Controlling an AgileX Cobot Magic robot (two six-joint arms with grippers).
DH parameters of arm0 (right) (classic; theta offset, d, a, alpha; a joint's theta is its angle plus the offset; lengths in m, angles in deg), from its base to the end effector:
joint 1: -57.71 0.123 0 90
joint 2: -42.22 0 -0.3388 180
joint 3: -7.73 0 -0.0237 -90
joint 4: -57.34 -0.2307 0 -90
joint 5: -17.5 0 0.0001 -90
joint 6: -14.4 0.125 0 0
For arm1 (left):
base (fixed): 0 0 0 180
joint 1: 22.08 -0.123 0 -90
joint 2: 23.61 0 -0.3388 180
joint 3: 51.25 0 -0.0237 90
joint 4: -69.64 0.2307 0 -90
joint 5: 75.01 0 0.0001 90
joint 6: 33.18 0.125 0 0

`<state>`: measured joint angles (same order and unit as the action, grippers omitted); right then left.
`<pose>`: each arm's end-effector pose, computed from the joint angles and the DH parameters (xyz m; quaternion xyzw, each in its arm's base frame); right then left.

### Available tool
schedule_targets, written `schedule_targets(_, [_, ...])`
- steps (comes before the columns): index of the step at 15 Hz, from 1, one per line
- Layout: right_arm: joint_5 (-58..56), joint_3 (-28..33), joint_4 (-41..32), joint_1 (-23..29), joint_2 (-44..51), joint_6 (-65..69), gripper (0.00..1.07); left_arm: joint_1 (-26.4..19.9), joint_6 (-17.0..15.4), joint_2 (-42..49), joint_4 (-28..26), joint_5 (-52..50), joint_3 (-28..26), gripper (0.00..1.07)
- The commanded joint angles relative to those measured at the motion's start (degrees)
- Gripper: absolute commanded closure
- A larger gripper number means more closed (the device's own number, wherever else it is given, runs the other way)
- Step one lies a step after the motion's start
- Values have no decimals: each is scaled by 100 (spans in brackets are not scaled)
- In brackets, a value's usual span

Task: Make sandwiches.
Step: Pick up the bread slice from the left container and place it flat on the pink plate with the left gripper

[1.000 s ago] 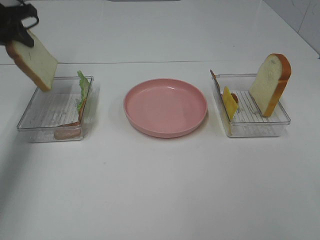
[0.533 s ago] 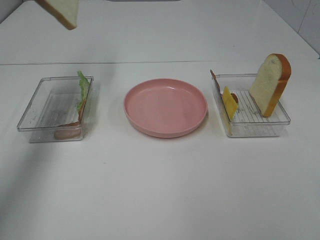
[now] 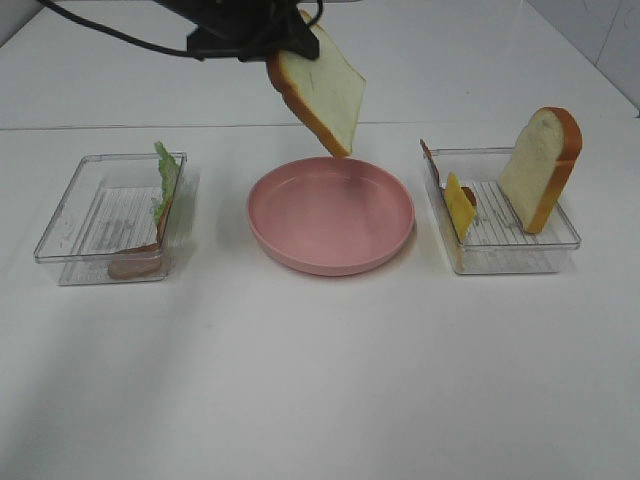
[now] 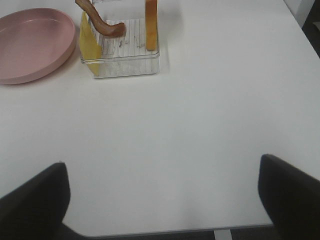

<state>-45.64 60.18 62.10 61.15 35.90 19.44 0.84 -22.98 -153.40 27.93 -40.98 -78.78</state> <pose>-0.0453 -0.0120 0.2343 0.0138 0.8734 -0.0055 0.4868 0.4768 -0.2522 0.2844 0.0558 0.8883 -0.3315 0.3131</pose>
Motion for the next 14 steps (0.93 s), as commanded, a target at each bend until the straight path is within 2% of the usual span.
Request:
schedule_targets(1, [17,17,17,-17,138,-34,9,74,6,-281,-390,-109,-23,107])
schedule_targets(2, [17,17,17,-17,138,-34,9,74,40,-464,-710,-29,-23,107])
schedule_targets(3, [17,17,17,-17,138,-34,9,74,338,-670,-1071,63,-23,107])
schedule_targets(4, [17,17,17,-17,138,-34,9,74,441,-768,-1215,80,-23,107])
schedule_targets(7, [17,17,11,-17,138,-34,9,74,447,-1043,-1599,-40,-23,107])
schedule_targets(9, [17,17,11,-17,138,-34,9,74,401,-1129,-1633,0,-23,107])
schedule_targets(12, [17,17,11,-17,138,-34,9,74,-69,-1272,-1490,-17,-23,107])
schedule_targets(14, [17,17,11,-17,138,-34,9,74,-63,-1346,-1421,0,-23,107])
